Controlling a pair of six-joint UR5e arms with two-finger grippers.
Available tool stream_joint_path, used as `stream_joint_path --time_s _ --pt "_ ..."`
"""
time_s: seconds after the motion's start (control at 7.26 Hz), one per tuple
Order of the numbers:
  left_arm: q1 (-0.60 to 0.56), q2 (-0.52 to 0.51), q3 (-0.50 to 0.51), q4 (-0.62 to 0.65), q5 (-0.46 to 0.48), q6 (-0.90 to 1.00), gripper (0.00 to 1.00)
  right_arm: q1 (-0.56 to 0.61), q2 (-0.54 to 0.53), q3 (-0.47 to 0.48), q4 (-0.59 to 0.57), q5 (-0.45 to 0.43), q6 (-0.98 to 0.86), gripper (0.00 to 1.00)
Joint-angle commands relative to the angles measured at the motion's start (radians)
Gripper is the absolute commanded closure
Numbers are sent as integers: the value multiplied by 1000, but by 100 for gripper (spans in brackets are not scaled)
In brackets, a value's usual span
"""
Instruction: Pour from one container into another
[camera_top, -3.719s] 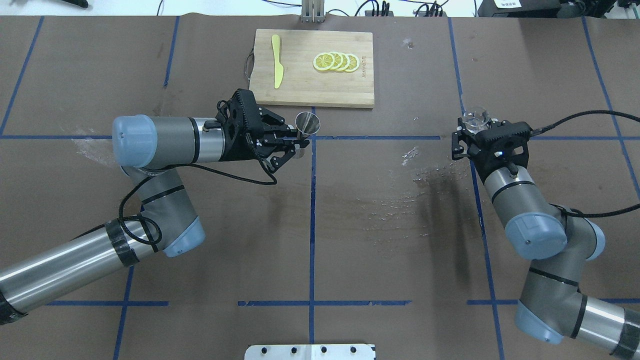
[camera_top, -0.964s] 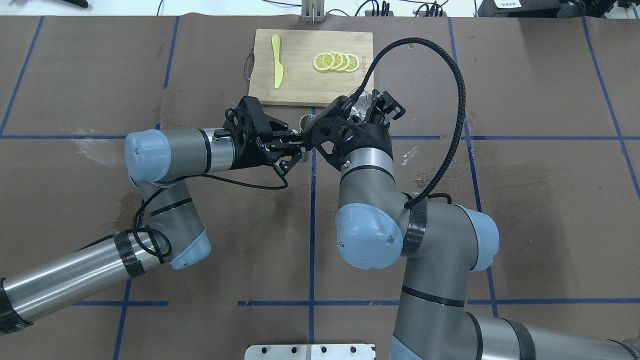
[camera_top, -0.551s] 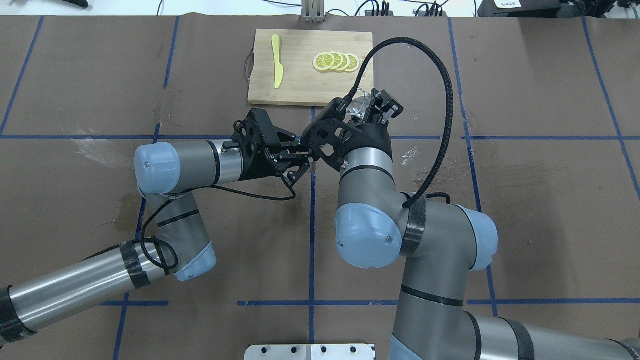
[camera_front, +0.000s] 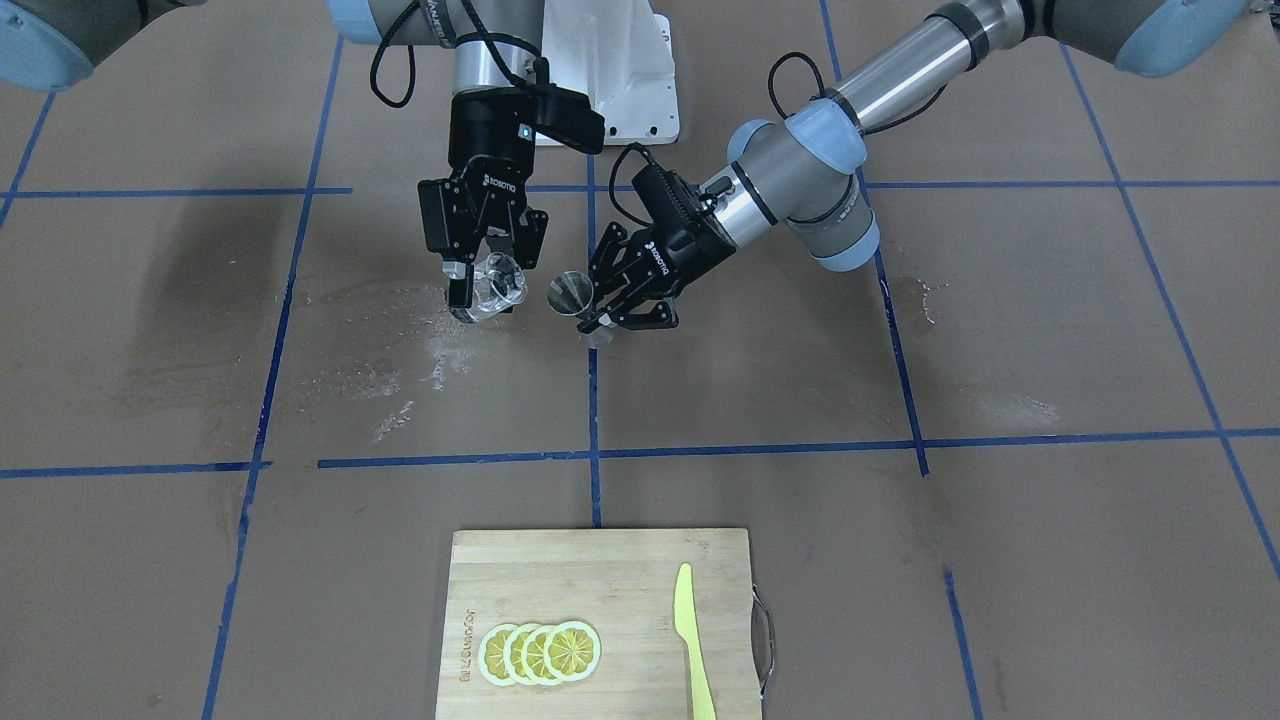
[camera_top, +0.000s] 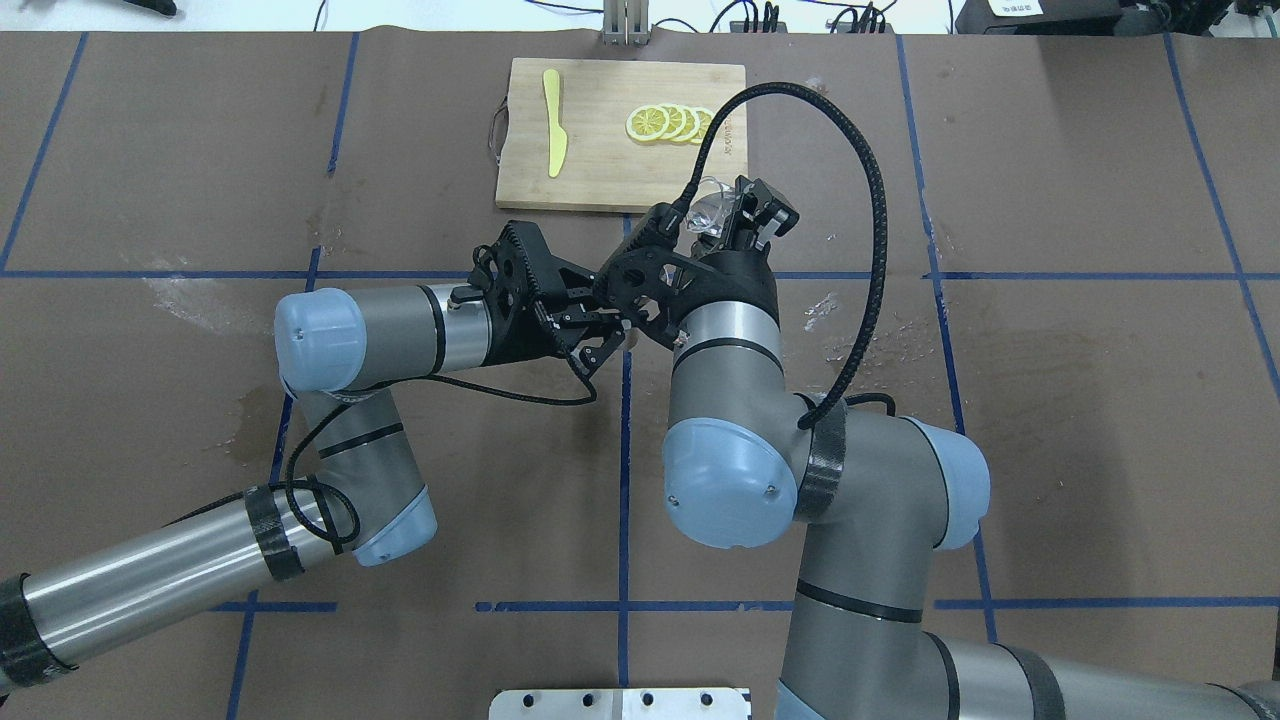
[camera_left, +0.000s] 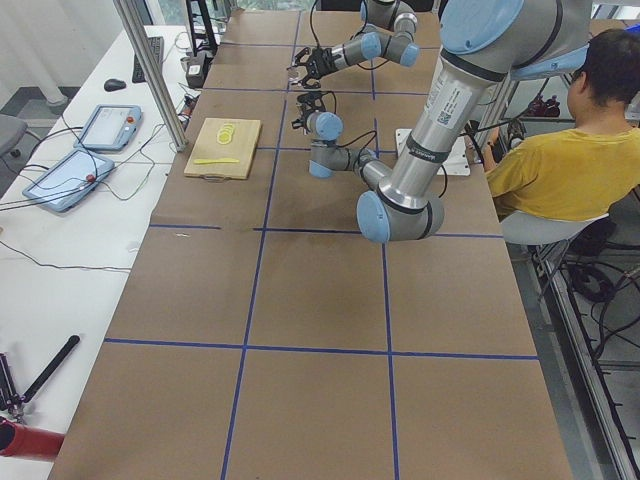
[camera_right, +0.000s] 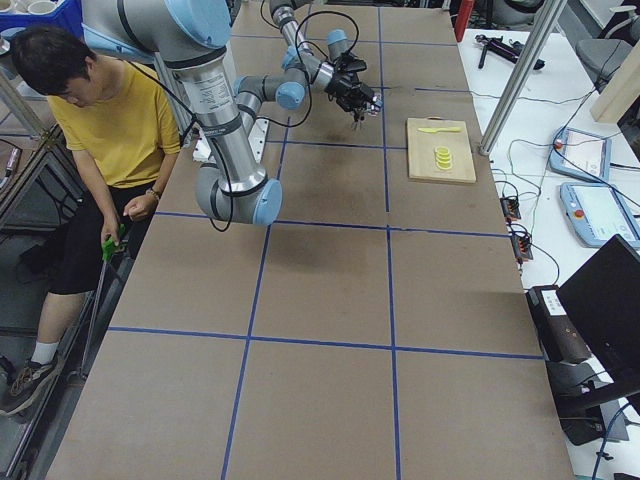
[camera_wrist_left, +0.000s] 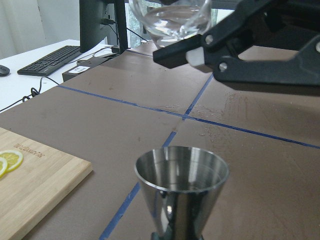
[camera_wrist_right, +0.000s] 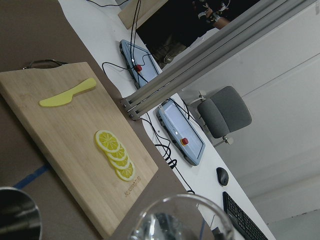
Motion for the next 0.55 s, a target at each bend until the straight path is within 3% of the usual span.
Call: stream_joint_path --time_s 0.0,0.41 --pt "0 -1 0 -1 -1 0 100 -18 4 -4 0 -26 -1 100" --pt "5 1 -3 -1 -2 0 100 -26 17 -10 -2 -40 -39 100"
